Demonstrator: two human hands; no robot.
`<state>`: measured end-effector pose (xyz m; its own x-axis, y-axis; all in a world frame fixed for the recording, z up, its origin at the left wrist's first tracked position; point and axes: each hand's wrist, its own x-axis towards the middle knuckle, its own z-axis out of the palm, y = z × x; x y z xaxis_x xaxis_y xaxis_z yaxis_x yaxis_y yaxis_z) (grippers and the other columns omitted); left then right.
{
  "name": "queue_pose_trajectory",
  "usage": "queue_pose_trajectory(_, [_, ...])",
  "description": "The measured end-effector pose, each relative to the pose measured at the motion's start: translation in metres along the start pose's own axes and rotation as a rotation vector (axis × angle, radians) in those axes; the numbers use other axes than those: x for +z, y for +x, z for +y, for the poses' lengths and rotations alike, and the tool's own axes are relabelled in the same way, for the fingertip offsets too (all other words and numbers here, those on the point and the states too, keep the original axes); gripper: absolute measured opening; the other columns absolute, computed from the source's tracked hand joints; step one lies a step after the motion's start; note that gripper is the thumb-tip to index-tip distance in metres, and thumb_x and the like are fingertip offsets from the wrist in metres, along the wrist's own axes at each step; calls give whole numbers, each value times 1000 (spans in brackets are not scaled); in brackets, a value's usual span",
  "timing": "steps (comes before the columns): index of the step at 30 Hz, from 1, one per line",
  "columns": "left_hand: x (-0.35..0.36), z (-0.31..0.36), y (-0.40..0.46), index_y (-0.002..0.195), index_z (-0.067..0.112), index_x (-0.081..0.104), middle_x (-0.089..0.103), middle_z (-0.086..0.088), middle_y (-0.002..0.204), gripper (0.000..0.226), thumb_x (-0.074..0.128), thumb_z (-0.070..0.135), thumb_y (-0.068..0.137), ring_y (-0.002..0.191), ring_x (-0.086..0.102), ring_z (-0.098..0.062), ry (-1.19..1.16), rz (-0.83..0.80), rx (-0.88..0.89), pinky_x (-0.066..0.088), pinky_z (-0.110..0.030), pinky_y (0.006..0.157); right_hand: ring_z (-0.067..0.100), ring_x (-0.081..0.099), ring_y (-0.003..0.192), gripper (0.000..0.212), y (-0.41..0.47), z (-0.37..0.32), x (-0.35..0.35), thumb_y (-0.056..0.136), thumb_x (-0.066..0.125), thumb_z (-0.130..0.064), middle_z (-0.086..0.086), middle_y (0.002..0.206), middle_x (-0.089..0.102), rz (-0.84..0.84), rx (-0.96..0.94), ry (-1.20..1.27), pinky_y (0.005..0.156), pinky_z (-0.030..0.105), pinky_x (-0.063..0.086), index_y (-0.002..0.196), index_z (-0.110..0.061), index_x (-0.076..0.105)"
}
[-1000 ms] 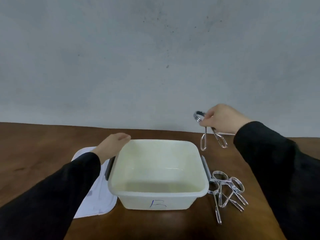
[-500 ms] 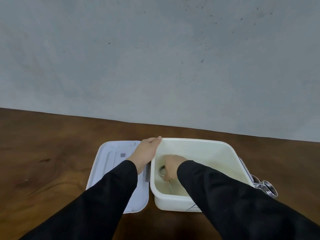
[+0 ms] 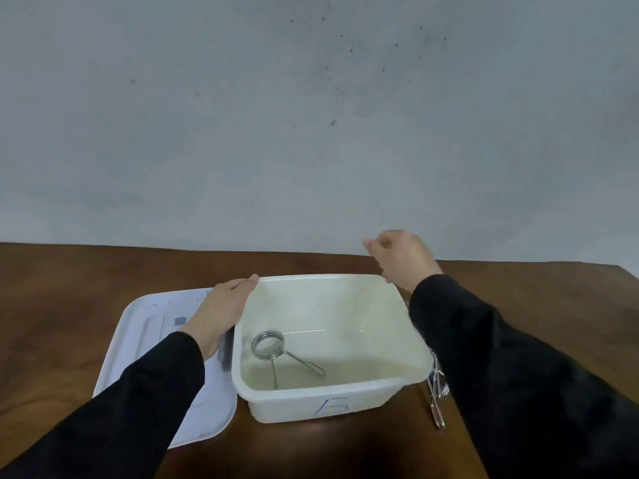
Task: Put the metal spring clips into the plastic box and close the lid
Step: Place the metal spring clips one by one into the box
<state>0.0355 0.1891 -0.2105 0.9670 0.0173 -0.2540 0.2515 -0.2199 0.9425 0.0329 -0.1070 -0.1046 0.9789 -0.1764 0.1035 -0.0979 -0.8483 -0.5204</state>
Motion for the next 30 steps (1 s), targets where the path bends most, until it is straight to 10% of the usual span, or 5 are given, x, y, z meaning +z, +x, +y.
queue_pose_trajectory(6, [2, 3, -3, 108, 21, 80, 81, -3, 105, 42, 58, 55, 97, 105, 72, -30, 17, 28, -8, 52, -47, 103, 26, 71, 91, 45, -12, 143, -22, 96, 58, -38, 14, 108, 73, -327, 523, -367, 84, 34, 57, 122, -1, 64])
queue_pose_trajectory(15, [5, 7, -8, 116, 17, 76, 78, -1, 109, 40, 59, 50, 101, 109, 69, -26, -8, 18, -13, 51, -43, 102, 26, 51, 132, 63, -30, 175, 11, 99, 48, -48, 12, 143, 55, -441, 656, -461, 107, 34, 41, 142, -2, 49])
queue_pose_trajectory(30, [2, 6, -6, 105, 22, 77, 79, -1, 111, 36, 59, 53, 98, 112, 69, -27, -11, 10, -36, 48, -49, 108, 28, 59, 94, 42, -32, 184, 25, 99, 54, -27, 17, 105, 63, -249, 775, -139, 90, 34, 49, 125, 5, 59])
